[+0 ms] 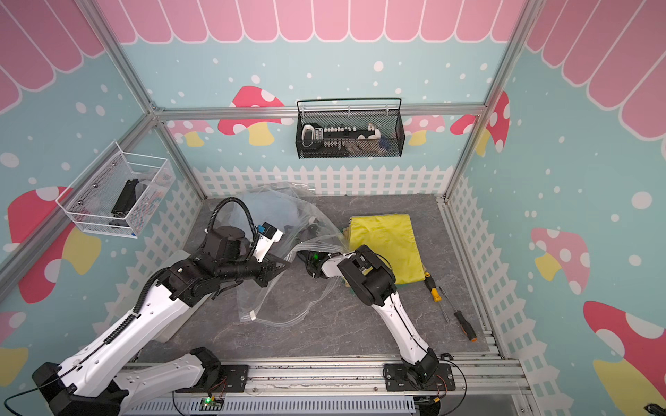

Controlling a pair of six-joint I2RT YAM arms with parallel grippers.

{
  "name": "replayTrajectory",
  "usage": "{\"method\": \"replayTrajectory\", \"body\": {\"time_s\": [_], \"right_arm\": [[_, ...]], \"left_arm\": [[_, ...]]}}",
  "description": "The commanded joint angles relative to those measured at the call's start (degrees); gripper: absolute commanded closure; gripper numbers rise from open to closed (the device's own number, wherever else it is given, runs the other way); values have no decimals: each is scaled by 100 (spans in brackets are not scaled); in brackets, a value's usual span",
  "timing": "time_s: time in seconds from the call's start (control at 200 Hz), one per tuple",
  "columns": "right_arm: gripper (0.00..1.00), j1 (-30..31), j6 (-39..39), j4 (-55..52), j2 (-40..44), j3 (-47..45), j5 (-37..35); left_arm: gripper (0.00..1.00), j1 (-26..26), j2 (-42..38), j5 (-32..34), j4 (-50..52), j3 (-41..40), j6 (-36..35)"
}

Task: Take the trousers out of the vacuum bag
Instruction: Take out the trousers from the vacuum bag.

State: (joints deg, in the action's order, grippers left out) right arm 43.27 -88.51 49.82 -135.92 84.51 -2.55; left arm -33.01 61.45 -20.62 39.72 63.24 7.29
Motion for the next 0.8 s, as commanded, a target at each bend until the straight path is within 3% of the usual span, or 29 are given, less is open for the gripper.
{"method": "replayTrajectory", "body": {"time_s": [0.0, 0.795], "right_arm": [[100, 229, 18, 755, 537, -240, 456], [99, 710, 234, 1060, 1685, -2551, -146]], "left_arm": [[100, 44, -67, 15, -33, -51, -48], [100, 41, -87, 109, -28, -74, -36]]}}
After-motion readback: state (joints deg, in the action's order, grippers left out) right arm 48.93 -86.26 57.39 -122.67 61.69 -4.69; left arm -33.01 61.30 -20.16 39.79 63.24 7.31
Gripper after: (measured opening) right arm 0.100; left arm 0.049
